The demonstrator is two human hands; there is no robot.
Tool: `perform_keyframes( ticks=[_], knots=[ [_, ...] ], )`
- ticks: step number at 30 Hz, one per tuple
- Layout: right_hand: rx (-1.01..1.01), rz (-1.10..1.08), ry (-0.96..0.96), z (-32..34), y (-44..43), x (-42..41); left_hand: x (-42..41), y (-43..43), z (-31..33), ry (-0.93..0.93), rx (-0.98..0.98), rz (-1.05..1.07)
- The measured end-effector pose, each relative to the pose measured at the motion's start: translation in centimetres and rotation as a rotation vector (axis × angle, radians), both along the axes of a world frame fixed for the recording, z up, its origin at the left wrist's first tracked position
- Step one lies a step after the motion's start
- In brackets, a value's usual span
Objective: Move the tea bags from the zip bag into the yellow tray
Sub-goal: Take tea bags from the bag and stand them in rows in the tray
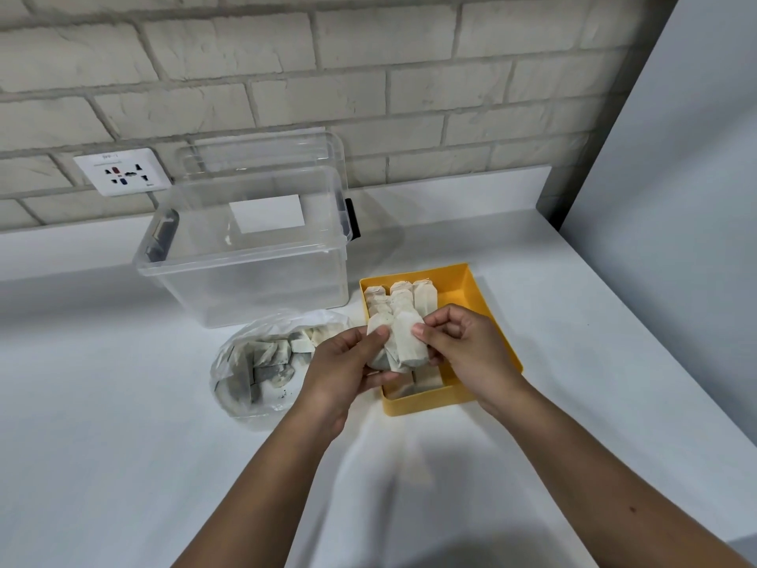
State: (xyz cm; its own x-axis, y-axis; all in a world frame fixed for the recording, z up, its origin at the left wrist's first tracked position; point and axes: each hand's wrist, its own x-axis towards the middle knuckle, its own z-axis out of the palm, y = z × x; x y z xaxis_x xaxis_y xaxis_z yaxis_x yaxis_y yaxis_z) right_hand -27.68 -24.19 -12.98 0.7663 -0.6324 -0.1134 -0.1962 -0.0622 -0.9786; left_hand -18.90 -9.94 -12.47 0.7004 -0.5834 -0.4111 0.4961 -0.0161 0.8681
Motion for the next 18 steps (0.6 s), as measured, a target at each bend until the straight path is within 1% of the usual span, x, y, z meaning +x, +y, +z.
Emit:
perform_keyframes(
  ticks=[4, 6, 7, 10, 12, 16, 18],
  knots=[
    [0.010, -0.004, 0.005, -0.1, 0.1, 0.0, 0.1, 0.0, -0.2, -0.028, 0.019, -0.018],
    [-0.029, -0.032, 0.017, -0.2, -0.6, 0.1, 0.1, -0.1, -0.3, -0.040, 0.032, -0.003],
    [-0.114, -0.071, 0.041, -0.3, -1.2, 0.1, 0.2, -0.1, -0.3, -0.046, 0.038, 0.008],
    [-0.502, -0.167, 0.189, -0.3, -3.8, 0.4, 0.4, -0.1, -0.3, -0.087, 0.057, 0.016],
    [-0.605, -0.142, 0.258, -0.4, -5.0, 1.0, 0.6, 0.0, -0.5, -0.118, 0.077, 0.013],
    [-0.636, -0.055, 0.405, -2.4, -5.8, 3.4, 0.5, -0.2, -1.0, -0.164, 0.129, -0.006],
    [-0.622, -0.029, 0.440, -3.6, -6.2, 4.5, 0.3, -0.4, -1.1, -0.186, 0.144, -0.019]
  ],
)
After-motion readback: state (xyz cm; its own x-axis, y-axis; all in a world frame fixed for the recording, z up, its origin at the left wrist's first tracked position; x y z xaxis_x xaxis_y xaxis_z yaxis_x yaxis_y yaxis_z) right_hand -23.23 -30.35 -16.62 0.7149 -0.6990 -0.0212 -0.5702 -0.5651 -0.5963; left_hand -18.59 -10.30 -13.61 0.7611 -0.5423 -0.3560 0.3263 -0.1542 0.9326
